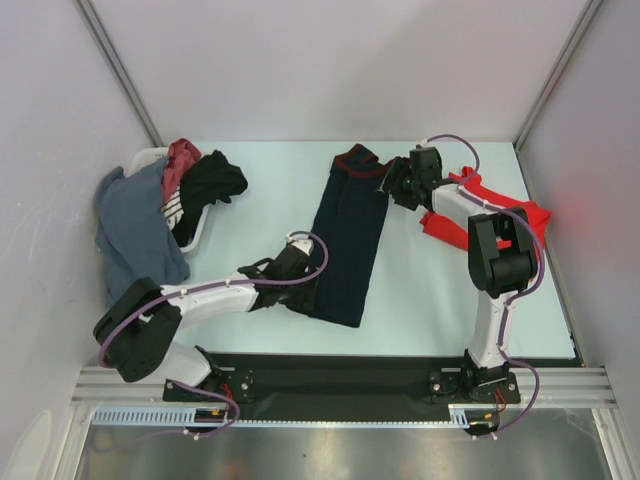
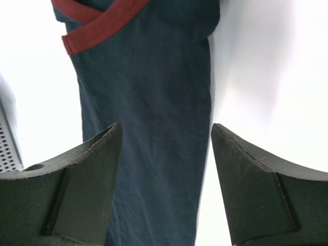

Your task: Fold and stack the tank tops

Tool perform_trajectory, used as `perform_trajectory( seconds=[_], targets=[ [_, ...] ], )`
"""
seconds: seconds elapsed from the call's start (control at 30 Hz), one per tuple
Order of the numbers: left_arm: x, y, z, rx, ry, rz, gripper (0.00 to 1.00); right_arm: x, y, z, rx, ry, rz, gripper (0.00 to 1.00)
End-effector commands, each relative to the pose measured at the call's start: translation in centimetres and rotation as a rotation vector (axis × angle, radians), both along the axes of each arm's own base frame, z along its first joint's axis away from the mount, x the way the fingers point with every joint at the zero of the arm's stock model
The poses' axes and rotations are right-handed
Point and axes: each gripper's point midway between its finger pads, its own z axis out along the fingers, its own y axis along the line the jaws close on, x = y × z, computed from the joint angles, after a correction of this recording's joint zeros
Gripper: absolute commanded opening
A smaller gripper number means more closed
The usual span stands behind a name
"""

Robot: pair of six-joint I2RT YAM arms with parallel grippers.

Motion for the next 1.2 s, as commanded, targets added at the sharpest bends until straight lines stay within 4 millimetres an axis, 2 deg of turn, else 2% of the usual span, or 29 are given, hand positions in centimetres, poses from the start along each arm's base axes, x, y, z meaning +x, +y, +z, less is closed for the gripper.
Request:
perform_trajectory(
  seconds=[0.0, 0.03, 0.1, 0.17, 0.2, 0.27, 0.3, 0.47, 0.5, 0.67, 0.7, 0.73, 0.9, 0.93, 0.97, 1.03, 1.13, 1.17],
  targets=[
    [-1.1, -1.9, -1.4, -0.093, 0.1, -0.052, 0.66, 0.7, 0.9, 2.5, 0.07, -0.053, 0.019, 0.75],
    [-1.3, -2.0, -1.4, -0.106, 0.105, -0.053, 0.6, 0.5, 1.2, 1.7, 0.097, -0.027, 0.035, 0.74],
    [-2.3, -2.1, -1.9, -0.134, 0.137, -0.071, 0.53, 0.7, 0.8, 1.3, 0.128, -0.013, 0.033, 0.73],
    [-2.9, -2.5, -1.7, -0.17, 0.146, -0.097, 0.42, 0.8, 0.6, 0.7, 0.123, 0.007, 0.024, 0.73],
    [-3.4, -2.4, -2.0, -0.173, 0.162, -0.101, 0.3, 1.0, 0.6, 0.5, 0.116, 0.013, 0.022, 0.74],
    [-4.1, -2.6, -1.8, -0.202, 0.179, -0.122, 0.15, 1.0, 0.5, -0.1, 0.103, 0.037, 0.023, 0.74],
    [-4.6, -2.4, -1.9, -0.206, 0.193, -0.122, 0.0, 1.1, 0.4, -0.3, 0.099, 0.043, 0.021, 0.74],
    [-6.5, -2.2, -1.2, -0.276, 0.208, -0.132, 0.0, 1.2, -0.3, -1.7, 0.07, 0.09, 0.01, 0.73],
    [-7.5, -1.9, -1.7, -0.272, 0.226, -0.132, 0.0, 1.5, -0.5, -2.0, 0.068, 0.092, 0.009, 0.73],
    [-9.8, -1.8, -1.3, -0.278, 0.227, -0.155, 0.0, 2.9, -0.1, -2.5, 0.062, 0.096, 0.035, 0.75],
    [-10.2, -1.5, -1.6, -0.272, 0.237, -0.149, 0.0, 3.1, 0.2, -2.7, 0.067, 0.098, 0.05, 0.79],
    [-10.5, -1.5, -1.6, -0.276, 0.239, -0.149, 0.0, 3.5, 0.9, -2.9, 0.094, 0.101, 0.075, 0.94],
    [-11.8, -0.9, -2.0, -0.286, 0.258, -0.147, 0.0, 4.8, 2.5, -4.0, 0.199, 0.112, 0.117, 0.97],
    [-11.9, -0.8, -2.1, -0.285, 0.26, -0.146, 0.0, 5.2, 3.3, -3.5, 0.256, 0.102, 0.134, 1.0],
    [-12.0, -0.5, -2.2, -0.279, 0.262, -0.143, 0.0, 5.7, 3.8, -4.0, 0.295, 0.106, 0.143, 1.0],
    [-12.1, -0.4, -2.4, -0.274, 0.262, -0.142, 0.0, 6.7, 5.1, -2.8, 0.393, 0.079, 0.178, 1.0],
    [-12.0, -0.1, -2.6, -0.254, 0.263, -0.136, 0.0, 9.2, 5.9, -2.0, 0.437, 0.024, 0.19, 1.0],
    [-12.0, 0.0, -2.7, -0.248, 0.265, -0.136, 0.01, 10.6, 6.2, -1.5, 0.454, -0.006, 0.195, 1.0]
  ],
)
